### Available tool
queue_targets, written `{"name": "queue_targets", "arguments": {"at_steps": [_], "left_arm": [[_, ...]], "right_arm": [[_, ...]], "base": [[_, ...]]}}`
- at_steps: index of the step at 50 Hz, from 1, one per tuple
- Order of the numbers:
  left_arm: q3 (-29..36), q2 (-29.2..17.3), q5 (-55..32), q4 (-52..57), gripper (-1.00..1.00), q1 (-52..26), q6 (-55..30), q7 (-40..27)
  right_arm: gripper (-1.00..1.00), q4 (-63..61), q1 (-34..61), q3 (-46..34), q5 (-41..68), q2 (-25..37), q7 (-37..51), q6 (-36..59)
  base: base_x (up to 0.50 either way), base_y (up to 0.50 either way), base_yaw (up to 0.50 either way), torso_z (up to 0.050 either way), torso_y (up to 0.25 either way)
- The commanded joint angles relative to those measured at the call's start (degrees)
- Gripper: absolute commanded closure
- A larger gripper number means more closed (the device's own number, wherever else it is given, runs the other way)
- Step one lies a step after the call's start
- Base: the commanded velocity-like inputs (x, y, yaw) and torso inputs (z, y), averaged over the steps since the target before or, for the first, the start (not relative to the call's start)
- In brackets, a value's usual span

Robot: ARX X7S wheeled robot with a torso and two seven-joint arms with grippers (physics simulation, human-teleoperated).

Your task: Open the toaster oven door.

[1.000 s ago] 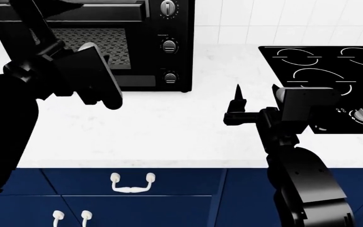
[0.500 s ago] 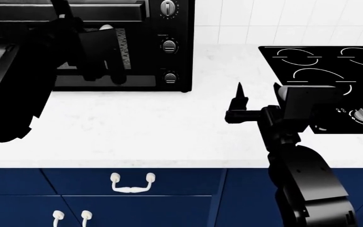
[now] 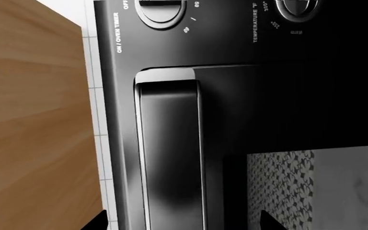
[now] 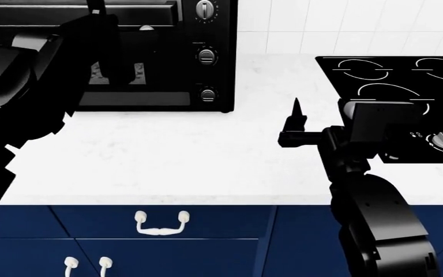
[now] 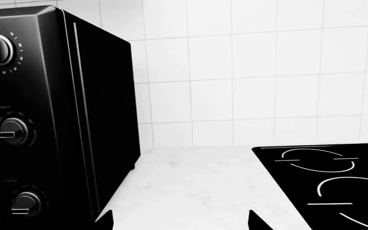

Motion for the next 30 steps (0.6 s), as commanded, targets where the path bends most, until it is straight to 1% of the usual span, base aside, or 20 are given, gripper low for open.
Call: {"name": "queue_targets", "arguments": {"at_steps": [1, 19, 20, 26, 30], "left_arm": [[1.51, 4.36, 0.39, -10.72, -1.0, -1.75, 4.84, -1.94], [2.68, 9.14, 0.31, -23.46, -1.0, -3.34, 11.4, -4.85], [2.7, 9.2, 0.3, -23.57, 1.0, -3.29, 11.46, -4.89], [2.75, 8.65, 0.36, -22.6, 1.0, -2.89, 11.43, -4.86], [2.65, 7.58, 0.46, -19.88, 1.0, -2.37, 10.36, -4.36]], "right_arm": [[-1.0, 0.67, 0.42, -0.05, 0.26, 0.32, 0.26, -0.22], [-1.0, 0.81, 0.35, 0.18, 0.82, 0.86, 0.85, -0.38], [-1.0, 0.81, 0.34, 0.19, 0.84, 0.89, 0.88, -0.4], [-1.0, 0.8, 0.17, 0.15, 1.02, 0.99, 1.04, -0.48], [-1.0, 0.65, 0.11, 0.18, 1.17, 1.14, 1.13, -0.43]], "base": [[0.0, 0.0, 0.0, 0.0, 0.0], [0.0, 0.0, 0.0, 0.0, 0.0], [0.0, 0.0, 0.0, 0.0, 0.0], [0.0, 0.0, 0.0, 0.0, 0.0], [0.0, 0.0, 0.0, 0.0, 0.0]]}}
